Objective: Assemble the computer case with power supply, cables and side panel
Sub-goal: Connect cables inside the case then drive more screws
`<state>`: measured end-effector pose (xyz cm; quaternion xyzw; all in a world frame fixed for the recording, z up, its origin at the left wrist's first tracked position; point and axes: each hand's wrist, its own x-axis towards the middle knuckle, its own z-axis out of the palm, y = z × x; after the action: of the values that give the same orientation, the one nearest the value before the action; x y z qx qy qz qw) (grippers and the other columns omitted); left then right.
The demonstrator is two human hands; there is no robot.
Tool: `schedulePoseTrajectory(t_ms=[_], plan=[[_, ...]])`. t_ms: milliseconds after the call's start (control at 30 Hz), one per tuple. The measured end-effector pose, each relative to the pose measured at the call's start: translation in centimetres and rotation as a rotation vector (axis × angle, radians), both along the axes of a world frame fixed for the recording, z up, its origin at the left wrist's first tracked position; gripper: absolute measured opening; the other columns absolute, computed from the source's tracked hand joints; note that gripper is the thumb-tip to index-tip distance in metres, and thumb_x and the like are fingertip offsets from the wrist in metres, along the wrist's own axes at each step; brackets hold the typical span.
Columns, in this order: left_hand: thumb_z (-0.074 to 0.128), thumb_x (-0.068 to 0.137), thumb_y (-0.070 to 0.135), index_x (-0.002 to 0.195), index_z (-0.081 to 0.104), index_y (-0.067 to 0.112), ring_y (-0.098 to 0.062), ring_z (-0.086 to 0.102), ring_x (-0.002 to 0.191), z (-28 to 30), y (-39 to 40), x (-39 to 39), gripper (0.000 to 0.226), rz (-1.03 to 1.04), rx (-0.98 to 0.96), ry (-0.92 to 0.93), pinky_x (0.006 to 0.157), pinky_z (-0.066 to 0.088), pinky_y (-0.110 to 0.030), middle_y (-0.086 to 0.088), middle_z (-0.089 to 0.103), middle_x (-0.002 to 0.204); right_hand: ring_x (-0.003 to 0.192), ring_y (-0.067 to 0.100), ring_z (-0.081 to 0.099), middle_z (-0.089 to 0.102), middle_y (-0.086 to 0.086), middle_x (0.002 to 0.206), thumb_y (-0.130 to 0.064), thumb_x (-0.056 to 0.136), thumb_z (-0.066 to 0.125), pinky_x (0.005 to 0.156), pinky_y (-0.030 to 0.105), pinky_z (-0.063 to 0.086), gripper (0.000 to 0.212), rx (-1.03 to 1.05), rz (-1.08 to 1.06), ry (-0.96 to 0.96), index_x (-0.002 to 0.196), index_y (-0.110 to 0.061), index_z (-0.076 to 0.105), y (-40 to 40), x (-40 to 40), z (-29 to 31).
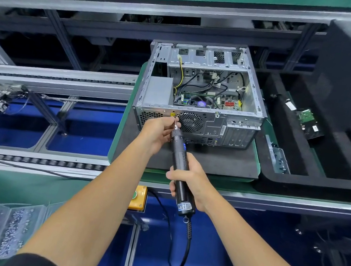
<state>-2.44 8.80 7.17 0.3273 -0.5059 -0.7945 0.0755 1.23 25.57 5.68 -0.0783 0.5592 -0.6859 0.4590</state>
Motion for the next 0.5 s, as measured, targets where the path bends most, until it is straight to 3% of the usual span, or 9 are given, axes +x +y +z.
schedulePoseTrajectory(t_ms=[167,367,500], plan=[[0.052,0.095,0.007,0.089,0.064,0.008,-0.01,0.064,0.066,-0.1,-0.24,0.07,0.014,0.024,0.055,0.039,0.067,0.052,-0.021,0.001,0.07,0.066,0.058,0.022,0.053,0.052,0.011,0.088,-0.002,0.068,0.07,0.055,0.035,0.049,0.065,-0.037,0.058,0.004,0.127,-0.008,0.041,0.09,-0.14,0.33],[0.053,0.094,0.009,0.09,0.065,0.008,-0.013,0.064,0.067,0.07,-0.42,0.16,0.013,-0.002,0.136,0.058,0.061,0.053,-0.021,-0.002,0.071,0.07,0.056,0.021,0.054,0.054,0.009,0.091,0.014,0.076,0.061,0.055,0.034,0.05,0.051,-0.023,0.057,0.077,0.119,-0.01,0.045,0.21,-0.45,0.07],[0.055,0.095,0.014,0.091,0.065,0.007,-0.012,0.065,0.065,-0.05,-0.23,-0.12,0.013,0.019,0.138,0.074,0.06,0.054,-0.021,-0.003,0.071,0.071,0.057,0.021,0.054,0.054,0.009,0.089,0.006,0.07,0.063,0.054,0.034,0.05,0.055,-0.018,0.024,0.081,0.118,-0.014,0.047,-0.17,-0.12,-0.2]])
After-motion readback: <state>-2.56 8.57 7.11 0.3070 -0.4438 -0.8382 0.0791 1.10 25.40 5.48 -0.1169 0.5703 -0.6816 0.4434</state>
